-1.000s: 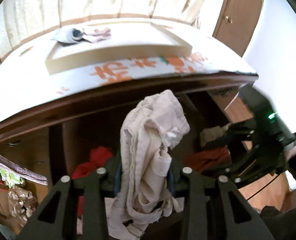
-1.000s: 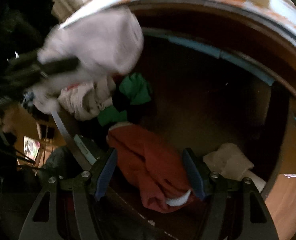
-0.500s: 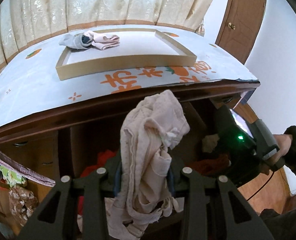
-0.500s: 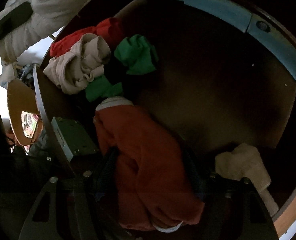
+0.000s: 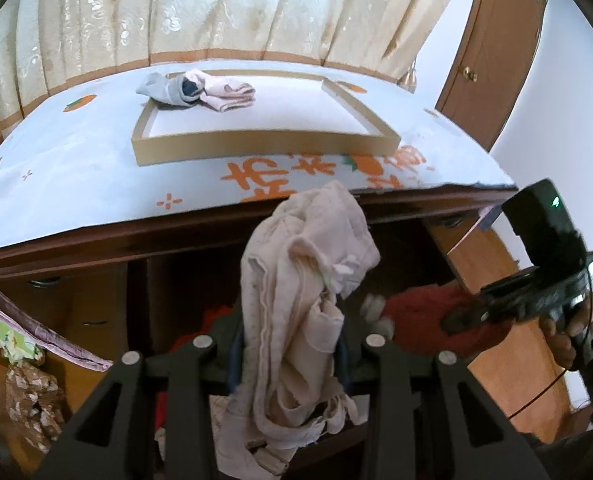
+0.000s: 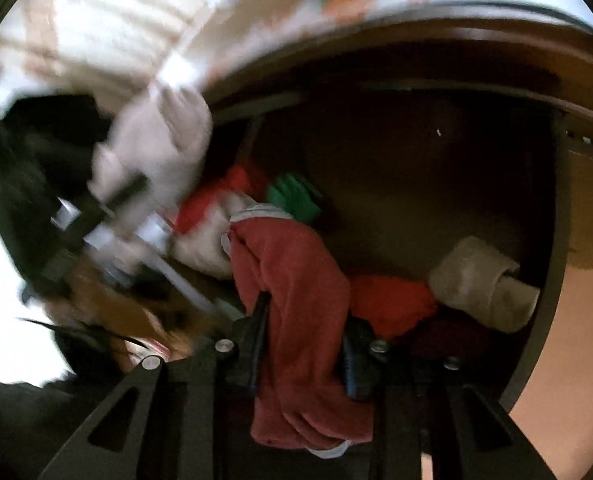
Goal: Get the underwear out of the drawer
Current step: 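Grasp the beige garment with the left tool while the right tool grasps a red garment, then lift both garments out of the drawer and carry them over the tray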
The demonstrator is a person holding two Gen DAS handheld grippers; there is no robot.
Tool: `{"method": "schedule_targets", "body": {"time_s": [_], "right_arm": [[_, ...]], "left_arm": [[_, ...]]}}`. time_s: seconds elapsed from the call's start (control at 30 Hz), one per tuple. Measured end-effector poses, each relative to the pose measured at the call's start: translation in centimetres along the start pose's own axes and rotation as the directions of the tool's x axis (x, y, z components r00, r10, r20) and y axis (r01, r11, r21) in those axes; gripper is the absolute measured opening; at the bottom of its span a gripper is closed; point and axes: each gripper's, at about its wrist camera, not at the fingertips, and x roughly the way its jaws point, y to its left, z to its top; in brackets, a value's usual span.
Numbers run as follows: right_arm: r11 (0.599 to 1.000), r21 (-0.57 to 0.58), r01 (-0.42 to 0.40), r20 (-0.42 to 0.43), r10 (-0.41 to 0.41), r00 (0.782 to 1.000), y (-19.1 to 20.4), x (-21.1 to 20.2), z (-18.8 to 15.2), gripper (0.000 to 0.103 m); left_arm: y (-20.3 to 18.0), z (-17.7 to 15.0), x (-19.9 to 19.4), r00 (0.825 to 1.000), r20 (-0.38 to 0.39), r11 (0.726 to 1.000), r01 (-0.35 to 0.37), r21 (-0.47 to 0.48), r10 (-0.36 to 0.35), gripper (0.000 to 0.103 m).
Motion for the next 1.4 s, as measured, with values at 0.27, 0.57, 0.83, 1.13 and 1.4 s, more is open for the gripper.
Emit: {"method": "schedule_targets", "body": {"time_s": [0.27, 0.57, 0.83, 1.13, 1.4], "right_arm": [[0.984, 0.071, -0.164, 0.185, 0.148, 0.972, 2.4, -3.7, 1.7, 0.031], [0.973, 0.067, -0.219, 0.363, 0.181, 0.914, 3.2, -8.2, 8.9, 0.031], [0.994, 0.067, -0.090, 0.551, 0.038, 0.833, 4.6, -9.7, 16.2, 0.031], [0.982, 0.171, 0.077, 0.641, -0.170, 0.749, 3.1, -7.8, 24.2, 0.031], [0.945, 0.295, 0.142, 0.622, -0.303, 0.722, -0.2, -5.5, 28.3, 0.032]], "left_arm": [[0.4, 1.7, -2.0, 0.997, 0.075, 1.000, -0.031, -0.007, 0.031, 0.035], [1.6, 6.5, -2.3, 0.984, 0.150, 0.995, -0.101, -0.005, 0.101, 0.035], [2.2, 12.8, 1.3, 0.975, 0.178, 0.991, -0.132, -0.039, 0.136, 0.035], [2.0, 19.5, 8.0, 0.961, 0.189, 0.978, -0.186, -0.090, 0.200, 0.035], [3.3, 22.8, 14.4, 0.972, 0.125, 0.968, -0.175, -0.180, 0.199, 0.035]]}}
